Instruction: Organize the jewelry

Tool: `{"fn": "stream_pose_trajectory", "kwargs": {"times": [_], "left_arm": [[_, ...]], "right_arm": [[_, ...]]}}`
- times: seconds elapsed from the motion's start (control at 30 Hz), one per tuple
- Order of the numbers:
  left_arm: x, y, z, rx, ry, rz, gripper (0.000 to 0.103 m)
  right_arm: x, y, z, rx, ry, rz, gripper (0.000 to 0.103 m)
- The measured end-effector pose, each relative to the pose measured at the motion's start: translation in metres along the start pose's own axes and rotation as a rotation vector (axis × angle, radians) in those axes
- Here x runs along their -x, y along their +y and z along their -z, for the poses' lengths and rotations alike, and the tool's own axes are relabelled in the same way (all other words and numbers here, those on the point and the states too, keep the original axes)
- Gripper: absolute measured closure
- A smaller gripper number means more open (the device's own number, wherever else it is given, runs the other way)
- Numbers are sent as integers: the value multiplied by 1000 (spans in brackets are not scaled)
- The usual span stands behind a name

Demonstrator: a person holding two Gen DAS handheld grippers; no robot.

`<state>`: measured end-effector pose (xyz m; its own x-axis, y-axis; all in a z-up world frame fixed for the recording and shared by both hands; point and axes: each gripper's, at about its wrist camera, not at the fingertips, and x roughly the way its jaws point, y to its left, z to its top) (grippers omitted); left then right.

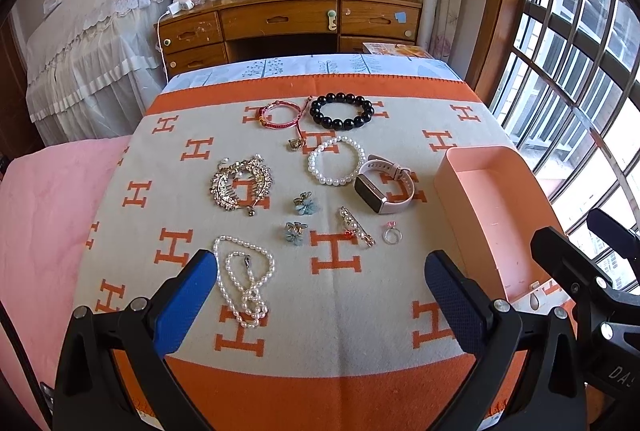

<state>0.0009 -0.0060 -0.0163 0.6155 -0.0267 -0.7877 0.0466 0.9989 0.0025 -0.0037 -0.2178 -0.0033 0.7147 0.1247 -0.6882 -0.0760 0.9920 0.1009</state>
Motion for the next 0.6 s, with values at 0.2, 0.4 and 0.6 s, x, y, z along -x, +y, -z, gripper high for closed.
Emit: {"fn": "stream_pose_trajectory", "kwargs": {"times": [0.2,0.4,0.6], "left_arm": [[2,3,-2,-11,-6,-14,1],[5,9,-1,-2,2,8,1],[6,11,1,-3,4,13,3]], "right_arm": [[2,2,-2,3,4,7,6],[4,8,-2,10,-9,17,6],[7,12,-1,9,-10,17,7]]}}
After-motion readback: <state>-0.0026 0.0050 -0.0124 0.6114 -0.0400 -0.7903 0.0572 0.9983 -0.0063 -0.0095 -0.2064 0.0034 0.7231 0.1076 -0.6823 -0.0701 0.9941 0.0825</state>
